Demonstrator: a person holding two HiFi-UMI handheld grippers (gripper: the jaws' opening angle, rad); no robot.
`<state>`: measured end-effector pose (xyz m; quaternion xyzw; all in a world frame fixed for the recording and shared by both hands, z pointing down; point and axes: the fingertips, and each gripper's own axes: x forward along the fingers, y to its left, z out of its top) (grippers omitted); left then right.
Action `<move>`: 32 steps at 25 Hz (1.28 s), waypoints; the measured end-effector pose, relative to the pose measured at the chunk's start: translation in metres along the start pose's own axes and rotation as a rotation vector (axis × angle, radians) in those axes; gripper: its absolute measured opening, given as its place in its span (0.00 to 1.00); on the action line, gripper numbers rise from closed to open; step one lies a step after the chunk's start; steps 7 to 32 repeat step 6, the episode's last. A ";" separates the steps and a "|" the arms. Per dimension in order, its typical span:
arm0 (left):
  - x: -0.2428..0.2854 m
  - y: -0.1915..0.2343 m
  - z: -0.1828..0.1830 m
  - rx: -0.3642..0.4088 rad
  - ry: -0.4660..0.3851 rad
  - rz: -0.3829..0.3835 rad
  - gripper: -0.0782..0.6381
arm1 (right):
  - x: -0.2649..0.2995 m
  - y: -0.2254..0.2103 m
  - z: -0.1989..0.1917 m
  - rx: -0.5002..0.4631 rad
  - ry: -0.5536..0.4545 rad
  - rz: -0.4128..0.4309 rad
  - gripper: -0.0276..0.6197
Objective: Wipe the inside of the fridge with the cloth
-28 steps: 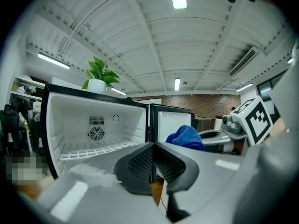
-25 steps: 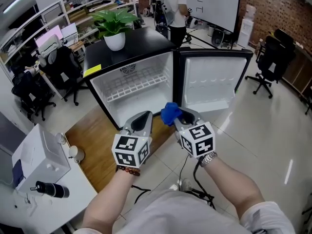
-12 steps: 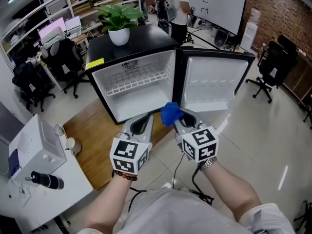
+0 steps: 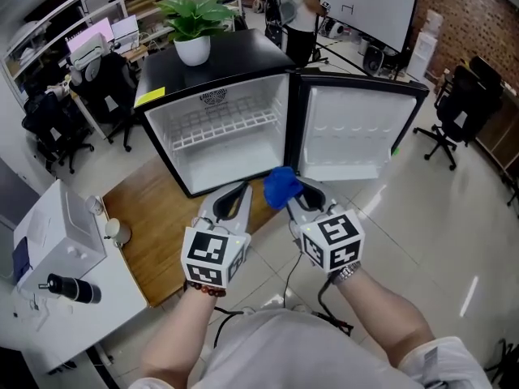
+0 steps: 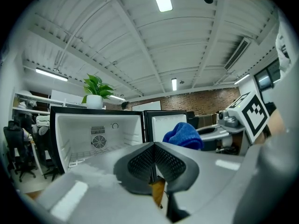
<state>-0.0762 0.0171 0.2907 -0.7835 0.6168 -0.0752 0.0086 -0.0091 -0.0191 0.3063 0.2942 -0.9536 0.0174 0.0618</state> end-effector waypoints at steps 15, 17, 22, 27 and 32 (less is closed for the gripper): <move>0.007 -0.001 -0.004 0.023 0.009 0.007 0.12 | 0.002 -0.001 0.001 -0.010 -0.005 0.014 0.15; 0.007 -0.001 -0.004 0.023 0.009 0.007 0.12 | 0.002 -0.001 0.001 -0.010 -0.005 0.014 0.15; 0.007 -0.001 -0.004 0.023 0.009 0.007 0.12 | 0.002 -0.001 0.001 -0.010 -0.005 0.014 0.15; 0.007 -0.001 -0.004 0.023 0.009 0.007 0.12 | 0.002 -0.001 0.001 -0.010 -0.005 0.014 0.15; 0.007 -0.001 -0.004 0.023 0.009 0.007 0.12 | 0.002 -0.001 0.001 -0.010 -0.005 0.014 0.15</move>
